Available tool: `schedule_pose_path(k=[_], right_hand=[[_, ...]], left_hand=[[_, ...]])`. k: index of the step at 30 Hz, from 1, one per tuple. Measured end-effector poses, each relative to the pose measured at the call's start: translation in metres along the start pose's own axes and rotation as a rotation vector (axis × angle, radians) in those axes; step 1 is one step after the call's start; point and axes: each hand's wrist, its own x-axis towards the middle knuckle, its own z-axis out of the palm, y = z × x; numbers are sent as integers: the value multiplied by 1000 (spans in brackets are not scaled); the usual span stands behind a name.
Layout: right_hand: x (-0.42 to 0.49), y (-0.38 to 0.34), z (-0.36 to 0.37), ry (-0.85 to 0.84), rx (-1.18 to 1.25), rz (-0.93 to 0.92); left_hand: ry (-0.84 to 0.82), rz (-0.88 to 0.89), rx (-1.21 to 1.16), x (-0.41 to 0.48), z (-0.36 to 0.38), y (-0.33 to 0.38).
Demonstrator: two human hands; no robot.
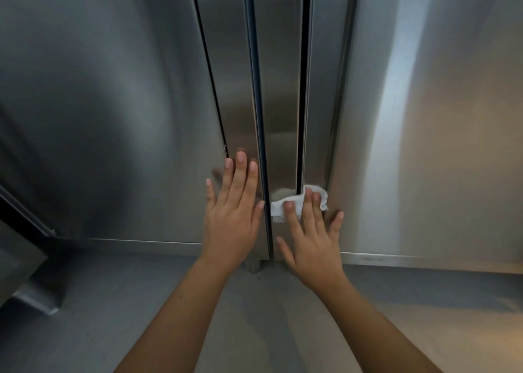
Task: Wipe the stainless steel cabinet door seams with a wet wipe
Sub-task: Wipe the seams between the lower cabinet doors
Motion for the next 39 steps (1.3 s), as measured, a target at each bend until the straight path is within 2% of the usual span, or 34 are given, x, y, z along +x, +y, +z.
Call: schedule_pose_path(k=[4, 8, 15, 23, 26, 32, 36, 39], right_hand=[[42, 10, -18, 122, -3, -40], [42, 5, -18, 125, 42, -4], [-12, 8, 13, 2, 14, -25], [-65, 4, 26, -253, 2, 10], [-56, 3, 20, -210, 38, 21], [-1, -4, 8, 21, 105, 77], [-15, 0, 15, -2, 56, 33], [-44, 7, 24, -123, 42, -10]], left_hand=[[-10, -5, 1, 0, 0, 0], [-18, -2, -13, 0, 0, 0], [-33, -17, -22, 0, -2, 1], [-46, -28, -40, 1, -2, 4], [-38, -23, -40, 1, -3, 2], [5, -12, -35, 1, 1, 1], [15, -10, -57, 1, 3, 0], [9, -4, -54, 1, 3, -1]])
